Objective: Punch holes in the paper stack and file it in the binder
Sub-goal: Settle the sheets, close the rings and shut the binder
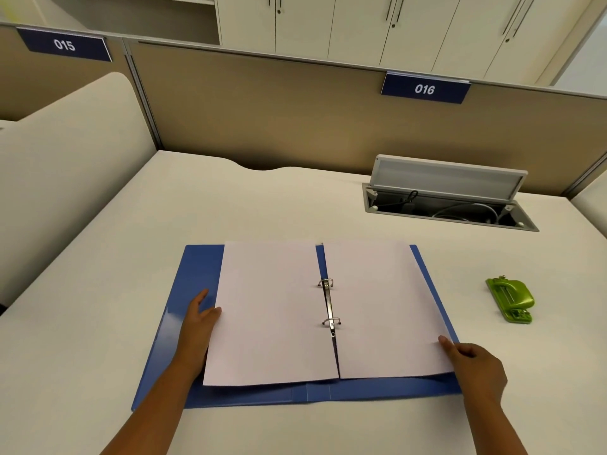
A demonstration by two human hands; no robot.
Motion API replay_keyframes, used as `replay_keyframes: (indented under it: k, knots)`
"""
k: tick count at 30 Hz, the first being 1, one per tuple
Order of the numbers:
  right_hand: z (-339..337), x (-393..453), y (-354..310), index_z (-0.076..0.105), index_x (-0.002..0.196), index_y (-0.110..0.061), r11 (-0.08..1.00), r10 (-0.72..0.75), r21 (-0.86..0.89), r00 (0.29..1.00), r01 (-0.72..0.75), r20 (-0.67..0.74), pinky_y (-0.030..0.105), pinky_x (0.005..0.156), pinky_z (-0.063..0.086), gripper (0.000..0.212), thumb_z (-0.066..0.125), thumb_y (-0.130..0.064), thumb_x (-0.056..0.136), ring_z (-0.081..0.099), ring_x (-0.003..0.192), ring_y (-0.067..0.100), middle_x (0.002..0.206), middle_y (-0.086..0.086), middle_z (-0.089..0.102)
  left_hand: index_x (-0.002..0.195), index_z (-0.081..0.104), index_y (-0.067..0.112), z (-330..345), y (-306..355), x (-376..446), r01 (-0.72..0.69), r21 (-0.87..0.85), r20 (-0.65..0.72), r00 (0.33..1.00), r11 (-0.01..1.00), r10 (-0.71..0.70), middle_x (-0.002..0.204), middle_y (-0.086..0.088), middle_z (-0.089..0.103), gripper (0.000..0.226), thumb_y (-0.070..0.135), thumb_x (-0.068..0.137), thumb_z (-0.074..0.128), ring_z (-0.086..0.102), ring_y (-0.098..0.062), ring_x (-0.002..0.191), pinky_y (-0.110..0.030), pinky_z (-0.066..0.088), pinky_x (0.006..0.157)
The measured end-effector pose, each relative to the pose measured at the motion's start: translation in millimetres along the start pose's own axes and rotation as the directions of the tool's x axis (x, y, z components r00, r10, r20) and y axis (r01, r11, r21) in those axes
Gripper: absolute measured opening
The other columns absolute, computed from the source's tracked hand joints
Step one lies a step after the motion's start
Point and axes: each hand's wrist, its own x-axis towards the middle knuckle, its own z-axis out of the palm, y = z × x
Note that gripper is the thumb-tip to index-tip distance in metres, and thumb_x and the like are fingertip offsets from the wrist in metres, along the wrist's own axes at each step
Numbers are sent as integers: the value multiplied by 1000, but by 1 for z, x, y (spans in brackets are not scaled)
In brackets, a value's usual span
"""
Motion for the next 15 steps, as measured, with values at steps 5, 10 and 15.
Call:
replay_keyframes:
  k: [5,10,15]
  knots:
    - [2,-6,-1,65,94,0,999,-5,32,999,7,-43,42,76,43,36,59,-34,86,52,77,29,91,21,66,138,34,17,-1,-2,1,3,9,7,1000,1000,-3,145,-8,36,48,8,93,46,42,-29,125,-39,39,97]
    - [3,-7,1,66,96,0,1000,10,11,998,-9,-56,45,80,45,41,54,-39,87,51,78,30,95,22,67,138,35,17,-2,-1,1,9,8,11,1000,1000,-9,145,-9,37,47,8,93,46,42,-30,125,-38,39,95]
    - [6,-19,-4,61,116,-5,981,-60,-188,995,43,-86,51,87,45,50,38,-43,93,58,96,43,113,23,64,137,36,17,-1,0,0,10,9,18,1000,1000,-10,144,-9,37,46,8,93,45,44,-29,123,-38,40,94]
